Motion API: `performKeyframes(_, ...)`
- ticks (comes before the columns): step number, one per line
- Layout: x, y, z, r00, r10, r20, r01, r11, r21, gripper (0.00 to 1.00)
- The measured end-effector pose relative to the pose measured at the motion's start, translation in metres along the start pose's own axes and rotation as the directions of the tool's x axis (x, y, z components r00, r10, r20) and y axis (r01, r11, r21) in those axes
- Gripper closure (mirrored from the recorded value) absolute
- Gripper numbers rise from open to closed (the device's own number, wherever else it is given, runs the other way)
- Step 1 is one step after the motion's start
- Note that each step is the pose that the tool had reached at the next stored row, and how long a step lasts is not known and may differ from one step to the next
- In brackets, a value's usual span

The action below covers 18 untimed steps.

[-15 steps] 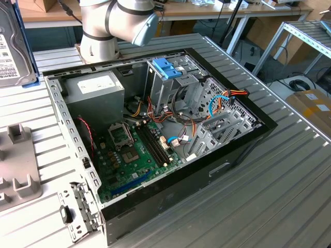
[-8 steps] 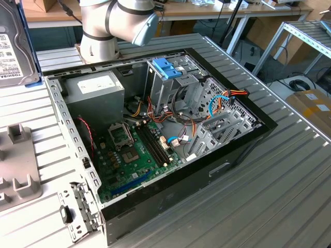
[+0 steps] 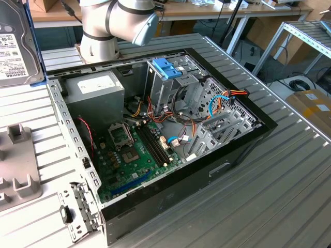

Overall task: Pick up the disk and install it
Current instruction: 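Pick up the disk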

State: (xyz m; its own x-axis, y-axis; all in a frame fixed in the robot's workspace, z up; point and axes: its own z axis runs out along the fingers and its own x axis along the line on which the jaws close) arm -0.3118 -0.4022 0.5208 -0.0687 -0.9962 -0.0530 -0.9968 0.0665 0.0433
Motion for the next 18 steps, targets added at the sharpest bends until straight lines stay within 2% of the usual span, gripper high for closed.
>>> performKeyframes(18,-0.0009,-0.0139,-0.0002,1.0,0.0,-0.0025,0.0,1.0,0.0001,0.63)
